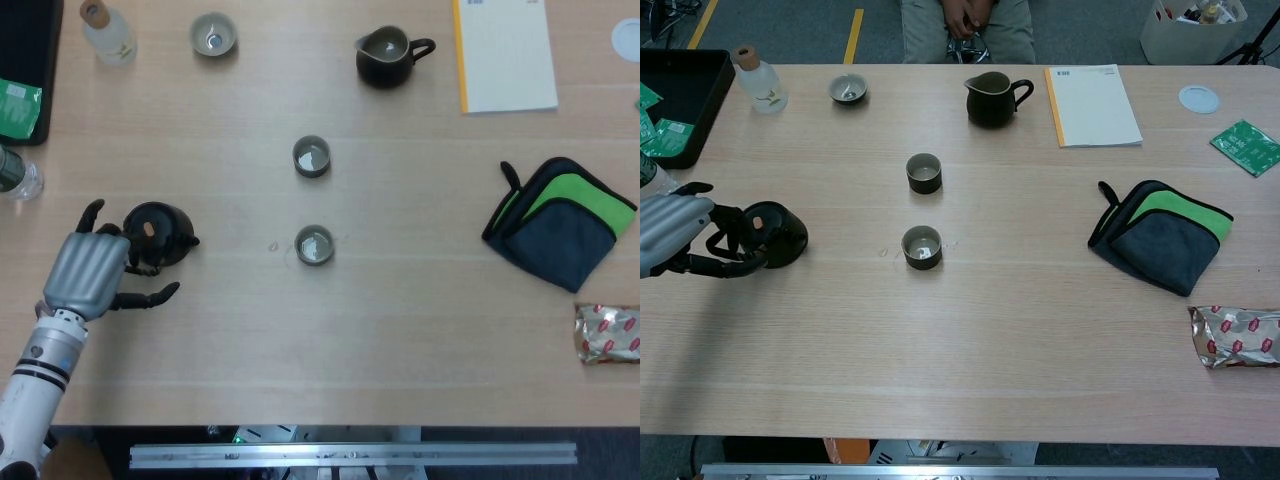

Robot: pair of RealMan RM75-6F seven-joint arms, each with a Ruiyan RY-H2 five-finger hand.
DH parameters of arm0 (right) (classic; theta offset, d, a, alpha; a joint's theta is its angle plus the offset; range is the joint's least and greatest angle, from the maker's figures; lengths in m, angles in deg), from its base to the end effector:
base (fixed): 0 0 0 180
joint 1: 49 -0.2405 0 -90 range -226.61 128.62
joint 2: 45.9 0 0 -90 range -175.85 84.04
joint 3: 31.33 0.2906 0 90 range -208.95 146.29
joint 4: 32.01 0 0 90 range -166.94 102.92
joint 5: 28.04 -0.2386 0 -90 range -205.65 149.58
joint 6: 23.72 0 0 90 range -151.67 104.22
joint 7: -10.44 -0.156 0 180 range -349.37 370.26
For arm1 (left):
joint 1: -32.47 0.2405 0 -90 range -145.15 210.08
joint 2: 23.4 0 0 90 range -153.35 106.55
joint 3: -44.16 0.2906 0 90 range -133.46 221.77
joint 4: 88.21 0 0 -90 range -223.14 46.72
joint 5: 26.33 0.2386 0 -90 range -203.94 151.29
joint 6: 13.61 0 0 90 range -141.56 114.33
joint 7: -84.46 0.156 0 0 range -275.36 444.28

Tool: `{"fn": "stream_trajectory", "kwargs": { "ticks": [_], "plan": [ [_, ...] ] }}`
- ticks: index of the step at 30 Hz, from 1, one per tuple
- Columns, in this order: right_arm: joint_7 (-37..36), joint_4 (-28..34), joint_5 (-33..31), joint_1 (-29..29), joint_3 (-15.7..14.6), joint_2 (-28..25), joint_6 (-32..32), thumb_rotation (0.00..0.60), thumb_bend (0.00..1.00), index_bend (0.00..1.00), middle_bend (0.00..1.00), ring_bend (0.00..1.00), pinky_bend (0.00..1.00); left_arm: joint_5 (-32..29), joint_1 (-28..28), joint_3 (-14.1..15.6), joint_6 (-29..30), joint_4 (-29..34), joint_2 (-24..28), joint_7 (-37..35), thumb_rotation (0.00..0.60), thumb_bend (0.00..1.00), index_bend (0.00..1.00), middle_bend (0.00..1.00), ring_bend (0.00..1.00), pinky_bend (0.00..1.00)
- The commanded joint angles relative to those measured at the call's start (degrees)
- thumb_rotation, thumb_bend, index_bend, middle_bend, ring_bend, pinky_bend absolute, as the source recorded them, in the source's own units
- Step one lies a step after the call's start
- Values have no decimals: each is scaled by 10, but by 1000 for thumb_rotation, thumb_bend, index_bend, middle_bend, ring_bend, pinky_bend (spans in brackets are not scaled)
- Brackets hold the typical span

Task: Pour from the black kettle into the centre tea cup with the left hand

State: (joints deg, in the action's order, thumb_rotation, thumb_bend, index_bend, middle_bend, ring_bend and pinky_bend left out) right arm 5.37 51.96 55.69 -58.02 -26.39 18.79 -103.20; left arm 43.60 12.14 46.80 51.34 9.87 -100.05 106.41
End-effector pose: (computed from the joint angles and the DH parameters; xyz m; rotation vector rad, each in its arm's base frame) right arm -0.3774 -0.2367 0.1581 1.4111 -0.8844 0.8727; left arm -0.2968 0.2362 0.0031 -1.7558 -1.1094 -0.6409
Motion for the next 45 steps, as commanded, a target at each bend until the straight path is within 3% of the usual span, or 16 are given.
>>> {"fn": "stream_trajectory", "kwargs": {
  "ticks": [1, 31, 38, 45],
  "plan": [
    [-3, -2, -1, 2, 0, 0, -1, 600, 60, 86, 216, 113, 197, -1, -1, 0, -3, 0, -3, 3, 213, 161, 445, 493, 334, 3],
    [-1, 0, -4, 4, 0, -1, -2, 600, 59, 86, 216, 113, 197, 8, 11, 12, -13, -21, -20, -10, 213, 161, 468, 519, 341, 3],
    [3, 5, -6, 5, 1, -3, -2, 600, 59, 86, 216, 113, 197, 15, 14, 12, -13, -34, -28, -23, 215, 161, 509, 573, 384, 2],
    [6, 8, -8, 5, 2, -4, -3, 600, 60, 86, 216, 113, 197, 26, 17, 9, -11, -52, -39, -39, 235, 161, 592, 691, 474, 3]
  ]
}}
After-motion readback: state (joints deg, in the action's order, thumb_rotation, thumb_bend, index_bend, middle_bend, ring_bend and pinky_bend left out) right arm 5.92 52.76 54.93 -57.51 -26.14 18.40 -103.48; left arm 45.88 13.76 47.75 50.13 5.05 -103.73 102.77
